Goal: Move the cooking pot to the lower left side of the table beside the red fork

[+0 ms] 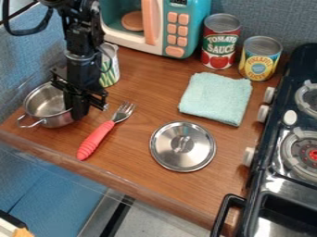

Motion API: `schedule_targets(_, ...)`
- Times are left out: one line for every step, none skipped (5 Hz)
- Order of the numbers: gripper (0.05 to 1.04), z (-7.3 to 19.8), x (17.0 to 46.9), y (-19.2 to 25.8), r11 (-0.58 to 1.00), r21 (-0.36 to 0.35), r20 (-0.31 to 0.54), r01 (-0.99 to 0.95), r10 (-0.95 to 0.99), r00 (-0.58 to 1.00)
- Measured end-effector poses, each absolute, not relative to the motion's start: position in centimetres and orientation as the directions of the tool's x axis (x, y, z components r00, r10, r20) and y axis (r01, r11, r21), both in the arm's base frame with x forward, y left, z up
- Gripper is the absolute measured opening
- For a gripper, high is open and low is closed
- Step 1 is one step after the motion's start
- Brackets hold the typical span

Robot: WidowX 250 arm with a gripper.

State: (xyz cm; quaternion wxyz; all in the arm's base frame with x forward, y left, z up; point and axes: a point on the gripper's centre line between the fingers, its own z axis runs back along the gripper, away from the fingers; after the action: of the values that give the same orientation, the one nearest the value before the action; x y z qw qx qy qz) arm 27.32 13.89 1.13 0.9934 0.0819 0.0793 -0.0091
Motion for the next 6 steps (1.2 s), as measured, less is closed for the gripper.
schedule_targets(0.070,0.6,27.3,14.6,0.984,0.174,-0.176,0.032,-0.001,0.984)
schedule_targets(0.103,0.3,27.6,14.5,0.986,0.164,-0.167,0.028,0.000,0.986)
schedule_targets(0.288,0.6,27.5,13.4,0.985,0.159,-0.202,0.068,-0.035,0.979)
schedule_targets(0.553,3.9,28.6,12.6,0.977,0.194,-0.141,0.088,-0.061,0.988)
schedule_targets(0.856,6.7,28.4,11.8,0.976,0.199,-0.063,0.088,-0.077,0.995)
schedule_targets(1.012,7.4,28.1,10.7,0.982,0.154,-0.024,0.112,-0.110,0.994)
